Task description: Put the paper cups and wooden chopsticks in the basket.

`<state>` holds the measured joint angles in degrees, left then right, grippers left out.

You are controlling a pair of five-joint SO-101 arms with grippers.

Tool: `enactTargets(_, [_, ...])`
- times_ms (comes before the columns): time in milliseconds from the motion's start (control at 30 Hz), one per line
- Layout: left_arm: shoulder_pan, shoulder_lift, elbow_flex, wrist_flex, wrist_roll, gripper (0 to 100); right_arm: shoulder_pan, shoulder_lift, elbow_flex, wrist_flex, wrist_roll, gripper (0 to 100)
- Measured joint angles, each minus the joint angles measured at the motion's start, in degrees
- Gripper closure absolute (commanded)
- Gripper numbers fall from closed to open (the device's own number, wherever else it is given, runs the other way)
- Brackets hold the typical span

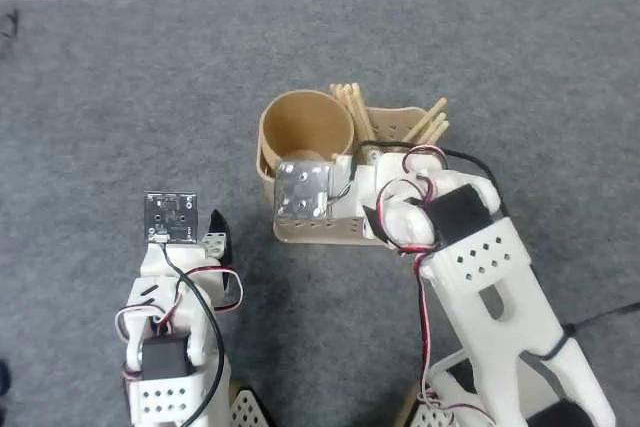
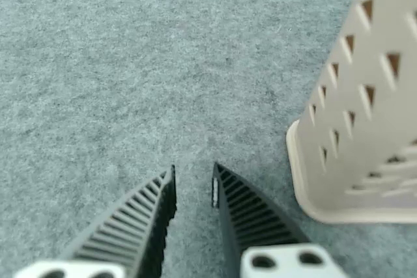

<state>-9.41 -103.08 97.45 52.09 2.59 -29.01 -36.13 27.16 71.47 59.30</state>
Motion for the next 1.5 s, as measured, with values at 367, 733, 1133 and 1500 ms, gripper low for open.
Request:
enactTargets(367, [0.0, 0.0, 0.0, 0.0, 0.0, 91, 0.2, -7.8, -3.3, -0.5, -10.3, 76.4])
enactTargets(733, [0.0, 0.0, 0.0, 0.0, 0.0, 91, 11.1, -9.0, -13.0, -1.5, -22.9, 96.9])
enactTargets(1133, [0.1, 0.0, 0.0, 0.0, 0.0, 91, 31.6, -18.8, -11.3, 5.8, -59.3, 98.6])
enactTargets(1500, [0.1, 0.0, 0.0, 0.0, 0.0, 91, 32.4, -47.1, 13.8, 7.1, -49.8, 98.3])
